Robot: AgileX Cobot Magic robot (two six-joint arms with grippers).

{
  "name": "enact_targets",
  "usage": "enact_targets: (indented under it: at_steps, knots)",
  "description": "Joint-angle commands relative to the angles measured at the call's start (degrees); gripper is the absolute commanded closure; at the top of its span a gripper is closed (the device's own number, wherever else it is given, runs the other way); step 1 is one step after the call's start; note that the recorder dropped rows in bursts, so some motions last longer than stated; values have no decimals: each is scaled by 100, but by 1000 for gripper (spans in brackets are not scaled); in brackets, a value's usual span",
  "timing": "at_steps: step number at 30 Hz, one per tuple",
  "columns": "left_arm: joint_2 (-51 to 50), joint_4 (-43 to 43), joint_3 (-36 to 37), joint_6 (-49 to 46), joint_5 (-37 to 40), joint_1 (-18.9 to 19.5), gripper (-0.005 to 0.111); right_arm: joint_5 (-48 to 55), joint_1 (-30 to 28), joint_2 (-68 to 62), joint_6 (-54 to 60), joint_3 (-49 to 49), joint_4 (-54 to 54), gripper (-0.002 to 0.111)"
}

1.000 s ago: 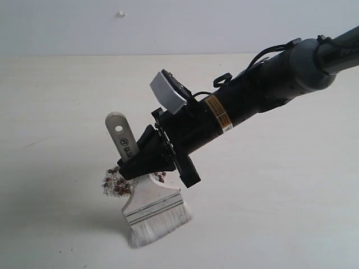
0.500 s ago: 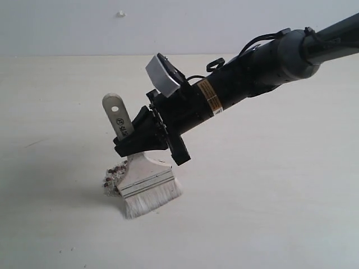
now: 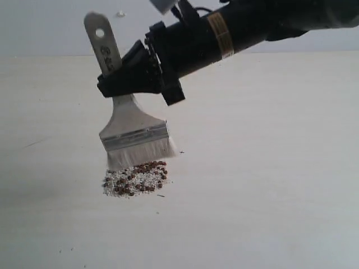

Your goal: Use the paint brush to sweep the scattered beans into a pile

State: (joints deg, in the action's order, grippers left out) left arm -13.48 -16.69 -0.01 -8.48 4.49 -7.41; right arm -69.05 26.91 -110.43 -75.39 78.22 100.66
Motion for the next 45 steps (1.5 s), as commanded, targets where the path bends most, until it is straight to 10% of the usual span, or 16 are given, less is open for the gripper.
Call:
enact_targets:
  at_steps: [1,7,10,23,45]
  knots:
    - [15,2,1,-23,-2,14,107,3285,388,988,-1280,-371,-71,108]
    - [15,2,1,-23,-2,14,107,10434,2405,1188,-1788,-1491,-159,108]
    - [15,2,1,-23,-2,14,107,12138,3191,557,-2825,-1807,-71,108]
    - [15,2,1,-23,-2,14,107,12336,3971,-576,-4632,-1782,-71,108]
    - [15,2,1,-23,-2,14,107,11988,3971,-333,-4431,-1097,-161,108]
